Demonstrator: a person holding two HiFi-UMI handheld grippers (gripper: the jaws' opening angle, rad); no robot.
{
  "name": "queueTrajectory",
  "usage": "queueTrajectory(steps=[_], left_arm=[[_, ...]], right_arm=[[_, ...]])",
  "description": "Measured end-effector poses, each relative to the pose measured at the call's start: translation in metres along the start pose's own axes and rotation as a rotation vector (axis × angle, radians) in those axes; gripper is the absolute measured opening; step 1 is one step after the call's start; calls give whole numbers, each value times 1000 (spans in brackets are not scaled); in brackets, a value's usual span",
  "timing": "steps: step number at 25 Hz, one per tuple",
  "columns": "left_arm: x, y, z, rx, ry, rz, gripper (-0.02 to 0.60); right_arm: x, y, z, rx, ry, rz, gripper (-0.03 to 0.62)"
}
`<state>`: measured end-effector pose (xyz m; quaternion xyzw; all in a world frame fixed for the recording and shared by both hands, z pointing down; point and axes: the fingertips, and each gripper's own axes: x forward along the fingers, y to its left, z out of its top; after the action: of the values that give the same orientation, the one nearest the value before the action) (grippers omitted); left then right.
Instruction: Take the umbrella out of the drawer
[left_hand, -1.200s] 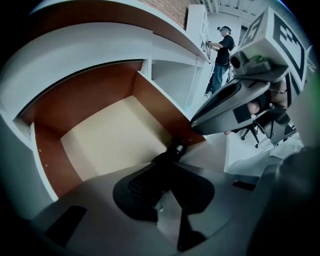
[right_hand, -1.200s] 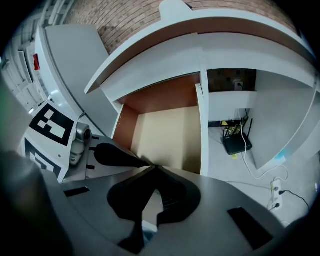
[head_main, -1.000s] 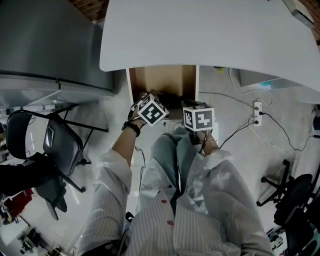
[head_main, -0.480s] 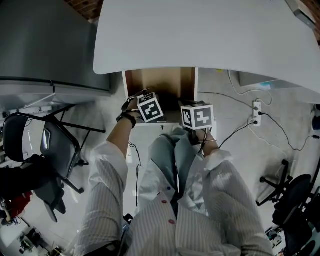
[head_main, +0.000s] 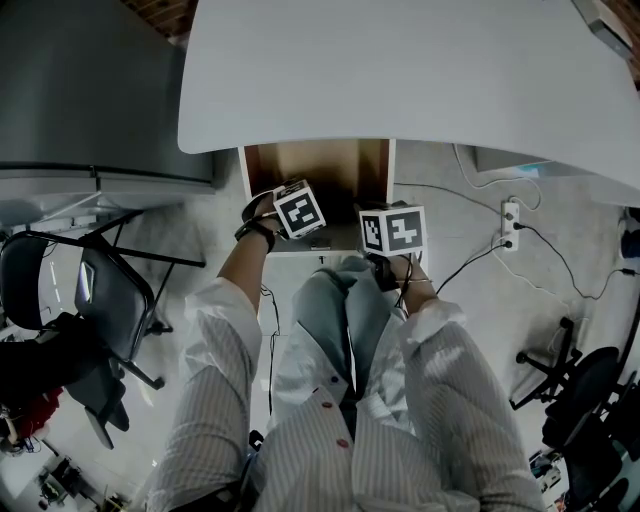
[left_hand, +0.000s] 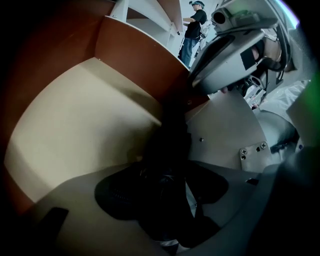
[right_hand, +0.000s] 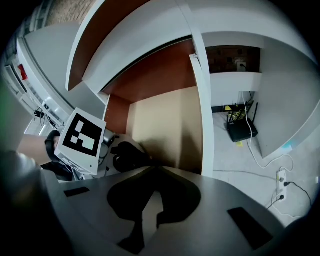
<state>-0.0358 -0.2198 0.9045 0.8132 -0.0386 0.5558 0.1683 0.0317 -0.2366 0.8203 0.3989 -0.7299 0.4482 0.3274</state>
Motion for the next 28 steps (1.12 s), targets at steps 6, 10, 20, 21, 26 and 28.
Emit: queueTrajectory(steps=[6,10,20,21,26,28], left_arm=[[1,-11,-1,-21,12,-66,268],[-2,-14,0,-5,66,-66,235],[1,-13,-2,37,72,-13,198],[-2,-15,-2,34,75,-13,196],[-26,-22,8,-5,42,-16,192],[-37,-28,10,-14,38,-21,190]], right_arm=[[1,0,0,-6,6,-15,35],[-1,1,1,4,-1,-7,35],[-11,10,5,11,0,10,35],[-14,10,6,13,1,10,35],[-32,14,7,31,10,10,35],[-40,21,8,32,17,12,35]])
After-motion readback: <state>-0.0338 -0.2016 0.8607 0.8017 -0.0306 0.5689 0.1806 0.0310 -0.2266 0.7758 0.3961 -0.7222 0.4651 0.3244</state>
